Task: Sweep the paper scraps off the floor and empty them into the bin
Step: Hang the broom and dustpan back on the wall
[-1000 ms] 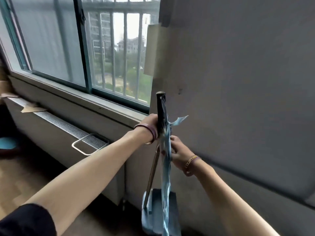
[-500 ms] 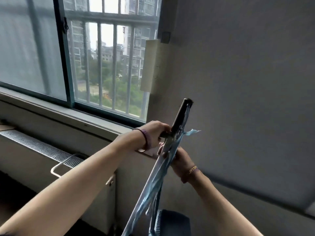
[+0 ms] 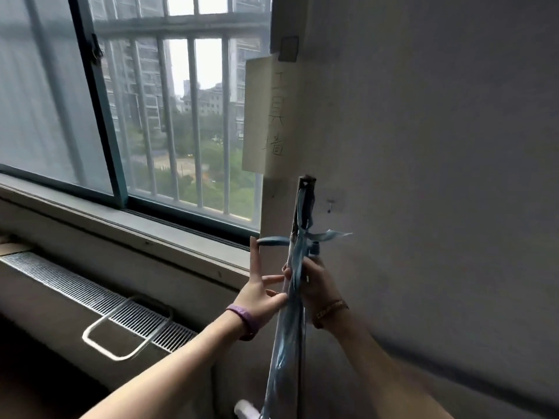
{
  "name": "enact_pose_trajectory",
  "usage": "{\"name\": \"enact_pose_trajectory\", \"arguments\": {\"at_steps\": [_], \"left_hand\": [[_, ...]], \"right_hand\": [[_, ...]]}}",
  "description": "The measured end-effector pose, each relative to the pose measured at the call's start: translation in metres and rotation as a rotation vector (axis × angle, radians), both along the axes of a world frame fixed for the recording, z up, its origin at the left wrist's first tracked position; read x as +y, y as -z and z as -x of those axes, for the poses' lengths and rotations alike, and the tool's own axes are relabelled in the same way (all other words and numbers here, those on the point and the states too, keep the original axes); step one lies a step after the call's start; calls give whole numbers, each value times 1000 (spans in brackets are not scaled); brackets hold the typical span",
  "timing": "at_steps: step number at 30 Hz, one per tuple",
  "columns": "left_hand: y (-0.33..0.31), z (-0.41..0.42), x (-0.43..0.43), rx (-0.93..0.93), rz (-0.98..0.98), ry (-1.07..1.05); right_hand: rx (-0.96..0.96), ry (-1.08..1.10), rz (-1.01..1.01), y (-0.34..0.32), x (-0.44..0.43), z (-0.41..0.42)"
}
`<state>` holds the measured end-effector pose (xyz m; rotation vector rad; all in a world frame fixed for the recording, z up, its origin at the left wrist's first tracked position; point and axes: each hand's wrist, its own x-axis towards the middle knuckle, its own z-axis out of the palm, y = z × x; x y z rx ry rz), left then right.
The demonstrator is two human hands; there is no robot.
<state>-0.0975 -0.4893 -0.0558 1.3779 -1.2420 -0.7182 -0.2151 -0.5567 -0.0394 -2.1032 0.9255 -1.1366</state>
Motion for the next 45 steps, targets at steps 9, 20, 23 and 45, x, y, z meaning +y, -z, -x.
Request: {"name": "enact_pose_trajectory", "arguments": {"at_steps": [9,20,23,45], "left_hand": [[29,15,-31,308,297,-142],[18,-19,-63,230,292,-55],[13,-39,-61,205,368,-50],[-19,-123,-91,103,474,-99]], "right_hand": [[158,70,39,-4,-26,-9],[131,239,108,-19,-50,-23],[145,329,176,-18,-53,-17],[18,432,147,-48,-98,6]]}}
